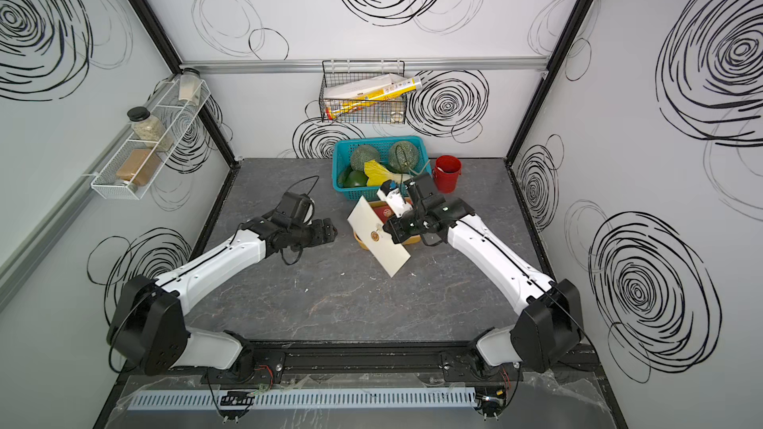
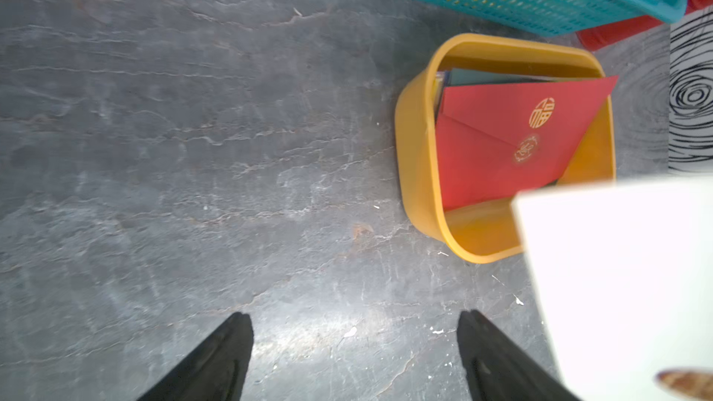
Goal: Put the sealed envelopes into the storage box
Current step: Adjust the storage box at the center of the board.
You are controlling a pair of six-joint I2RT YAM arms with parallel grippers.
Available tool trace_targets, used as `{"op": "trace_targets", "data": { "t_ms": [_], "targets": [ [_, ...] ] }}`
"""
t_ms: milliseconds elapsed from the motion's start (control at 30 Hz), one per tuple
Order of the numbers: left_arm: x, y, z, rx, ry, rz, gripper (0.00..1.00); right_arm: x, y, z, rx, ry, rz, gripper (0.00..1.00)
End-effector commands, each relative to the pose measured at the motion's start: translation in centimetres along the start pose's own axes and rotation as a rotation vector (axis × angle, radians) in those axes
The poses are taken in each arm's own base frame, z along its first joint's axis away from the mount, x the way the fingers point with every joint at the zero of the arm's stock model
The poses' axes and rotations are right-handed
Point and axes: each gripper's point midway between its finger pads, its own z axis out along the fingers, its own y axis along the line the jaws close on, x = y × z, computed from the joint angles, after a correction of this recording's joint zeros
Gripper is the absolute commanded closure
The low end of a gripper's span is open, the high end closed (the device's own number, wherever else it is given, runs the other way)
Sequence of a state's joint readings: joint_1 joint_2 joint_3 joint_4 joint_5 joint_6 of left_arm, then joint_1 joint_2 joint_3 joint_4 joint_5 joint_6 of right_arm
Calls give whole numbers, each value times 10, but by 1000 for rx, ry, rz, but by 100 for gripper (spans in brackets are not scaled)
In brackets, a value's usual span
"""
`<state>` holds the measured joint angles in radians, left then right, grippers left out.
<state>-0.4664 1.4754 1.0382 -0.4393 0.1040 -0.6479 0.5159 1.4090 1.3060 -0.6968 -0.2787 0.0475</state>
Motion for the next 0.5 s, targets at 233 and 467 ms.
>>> {"op": "trace_targets", "data": {
  "t_ms": [233,467],
  "targets": [
    [-13,-57,56,10,-5,-14,25,-17,-81,-59,364,-101,193,100],
    [-14,-47,90,-47,8,-27,44,-18,-76,-64,336,-112,172,100]
  ]
}}
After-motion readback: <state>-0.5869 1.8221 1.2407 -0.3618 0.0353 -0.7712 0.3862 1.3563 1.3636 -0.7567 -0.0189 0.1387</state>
